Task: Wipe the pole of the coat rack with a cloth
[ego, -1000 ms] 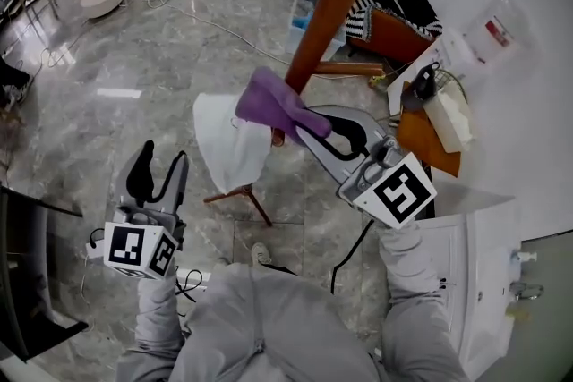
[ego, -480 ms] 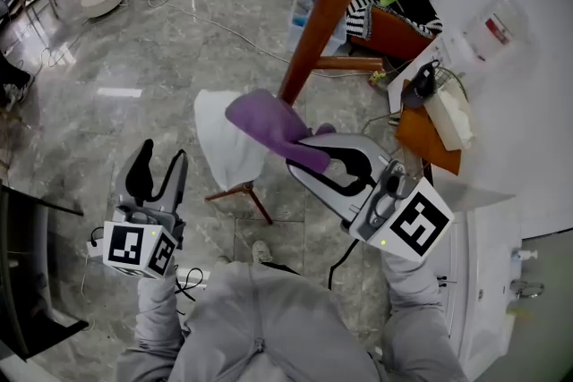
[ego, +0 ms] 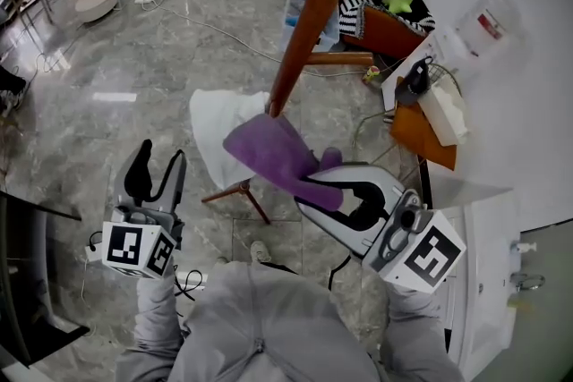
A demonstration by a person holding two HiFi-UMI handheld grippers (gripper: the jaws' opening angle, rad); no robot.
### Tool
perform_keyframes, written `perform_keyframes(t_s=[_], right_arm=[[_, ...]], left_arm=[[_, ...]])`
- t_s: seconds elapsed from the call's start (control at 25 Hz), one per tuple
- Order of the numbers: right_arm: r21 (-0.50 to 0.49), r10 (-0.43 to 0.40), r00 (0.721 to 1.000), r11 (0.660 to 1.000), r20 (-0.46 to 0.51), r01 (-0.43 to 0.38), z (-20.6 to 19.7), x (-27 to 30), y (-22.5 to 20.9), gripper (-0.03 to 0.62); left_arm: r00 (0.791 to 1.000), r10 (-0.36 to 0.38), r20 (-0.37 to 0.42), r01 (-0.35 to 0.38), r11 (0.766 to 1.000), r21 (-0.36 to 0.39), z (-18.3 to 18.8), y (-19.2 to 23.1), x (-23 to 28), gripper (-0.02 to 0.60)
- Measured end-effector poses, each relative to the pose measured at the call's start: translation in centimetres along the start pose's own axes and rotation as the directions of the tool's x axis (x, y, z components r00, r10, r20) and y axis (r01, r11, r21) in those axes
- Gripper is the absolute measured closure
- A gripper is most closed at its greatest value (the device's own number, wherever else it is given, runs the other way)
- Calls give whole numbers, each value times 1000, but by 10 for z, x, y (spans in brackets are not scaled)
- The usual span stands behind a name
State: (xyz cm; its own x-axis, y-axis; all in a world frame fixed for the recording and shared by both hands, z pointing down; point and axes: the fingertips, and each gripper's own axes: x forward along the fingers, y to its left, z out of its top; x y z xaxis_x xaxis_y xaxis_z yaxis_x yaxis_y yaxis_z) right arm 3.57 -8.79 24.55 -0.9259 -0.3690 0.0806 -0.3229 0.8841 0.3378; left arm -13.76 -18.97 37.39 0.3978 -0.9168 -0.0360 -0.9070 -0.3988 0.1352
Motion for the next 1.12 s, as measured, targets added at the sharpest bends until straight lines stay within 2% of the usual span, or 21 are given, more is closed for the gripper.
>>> perform_keyframes(t_s=[0.28,0.44,0.64,0.88,1.04,1.12], right_arm=[[-54,17,1000,998,-12,-17,19,-17,20,531],[-118,-15,999,993,-36,11,28,-25,16,531],[-196,-152,987,971,-58,138,42,-37,-18,531],[-210,-358,934,914,-12,347,74,-51,-71,531],[-200,-424,906,888,-1,415,93,-56,-105,531],[-178,-437,899,889,-44,423,89,-55,-126,531]], left_arm=[[1000,-30,6,30,1000,3,3,-8,4,310],[999,-45,9,45,999,7,5,-12,5,310],[998,-57,19,57,998,6,5,-14,7,310],[998,-53,18,53,999,5,7,-10,5,310],[999,-44,22,44,999,5,9,-8,4,310],[999,-39,24,39,999,4,8,-6,2,310]])
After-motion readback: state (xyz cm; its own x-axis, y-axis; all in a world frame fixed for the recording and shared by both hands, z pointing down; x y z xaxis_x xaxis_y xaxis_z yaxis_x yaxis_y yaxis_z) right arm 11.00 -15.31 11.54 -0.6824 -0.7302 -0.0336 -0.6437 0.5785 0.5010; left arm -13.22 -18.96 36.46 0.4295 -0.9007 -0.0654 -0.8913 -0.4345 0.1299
